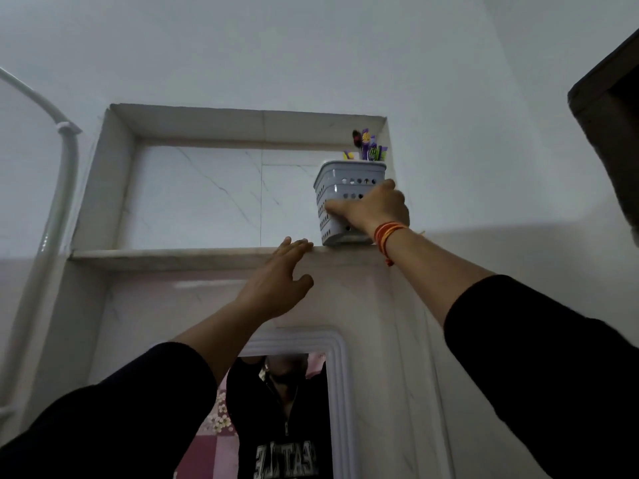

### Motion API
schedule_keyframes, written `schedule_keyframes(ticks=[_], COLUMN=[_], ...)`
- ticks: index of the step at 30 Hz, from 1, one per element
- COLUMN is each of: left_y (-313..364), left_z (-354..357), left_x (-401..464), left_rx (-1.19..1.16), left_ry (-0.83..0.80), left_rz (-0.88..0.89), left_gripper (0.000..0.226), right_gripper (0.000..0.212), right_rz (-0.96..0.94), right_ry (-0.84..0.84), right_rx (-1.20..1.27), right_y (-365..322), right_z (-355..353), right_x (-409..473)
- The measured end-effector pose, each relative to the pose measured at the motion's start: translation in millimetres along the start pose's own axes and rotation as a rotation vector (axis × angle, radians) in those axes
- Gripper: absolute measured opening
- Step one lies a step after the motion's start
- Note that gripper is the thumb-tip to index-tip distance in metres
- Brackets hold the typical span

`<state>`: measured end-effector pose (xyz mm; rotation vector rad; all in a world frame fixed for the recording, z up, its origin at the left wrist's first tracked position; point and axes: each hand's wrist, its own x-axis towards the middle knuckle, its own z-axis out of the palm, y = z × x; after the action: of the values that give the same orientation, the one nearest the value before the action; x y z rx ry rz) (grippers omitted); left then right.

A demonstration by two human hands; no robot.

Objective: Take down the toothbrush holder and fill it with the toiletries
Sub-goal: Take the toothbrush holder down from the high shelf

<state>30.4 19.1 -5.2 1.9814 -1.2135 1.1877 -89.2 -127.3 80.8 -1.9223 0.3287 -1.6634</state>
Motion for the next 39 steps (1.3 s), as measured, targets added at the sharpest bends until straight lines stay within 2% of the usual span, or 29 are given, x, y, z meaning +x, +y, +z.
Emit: schedule_keyframes(ticks=[4,9,16,19,22,25,27,35,39], left_y=[-0.6,2.8,-11.1,-23.4,-28.4,-28.2,-30.4,-52.7,-62.4], left_z=[-12.8,-21.0,10.6,41.4,78.6,114.9,139.4,229.4,266.7], left_x=[-23.8,-65.4,-159.1,-213.0,-270.8,-331.4,-369.9,-494.3,-518.5], left_rx=[-0.081,-0.125,-0.265,-0.326,-0.391,-0.418,-0.43,-0.3,-0.23], left_ry=[0.068,0.026,-0.117,-0.219,-0.307,-0.447,-0.556,-1.208,-1.409], left_rz=[-0.071,-0.112,-0.165,-0.229,-0.294,-0.423,-0.467,-0.476,-0.453], left_gripper=[0.055,0.043,0.03,0.032,0.032,0.032,0.033,0.036,0.037], right_gripper=[0.106,0.112,0.122,0.116,0.124,0.127,0.121,0.117,0.119], right_rz=[-0.049,-0.068,0.082,0.141,0.21,0.277,0.333,0.54,0.663], right_ry=[-0.058,-0.152,-0.211,-0.224,-0.224,-0.26,-0.288,-0.336,-0.342], right_rx=[0.031,0.105,0.16,0.145,0.146,0.102,0.071,-0.143,-0.145], right_y=[-22.4,-21.9,54.2,100.8,150.2,196.4,224.3,314.1,330.3], right_z=[-36.5,-64.4,-46.8,-28.0,-7.7,8.9,15.9,27.1,20.7], right_x=[-23.9,-81.2,-194.0,-253.0,-319.2,-389.2,-434.3,-604.1,-662.5])
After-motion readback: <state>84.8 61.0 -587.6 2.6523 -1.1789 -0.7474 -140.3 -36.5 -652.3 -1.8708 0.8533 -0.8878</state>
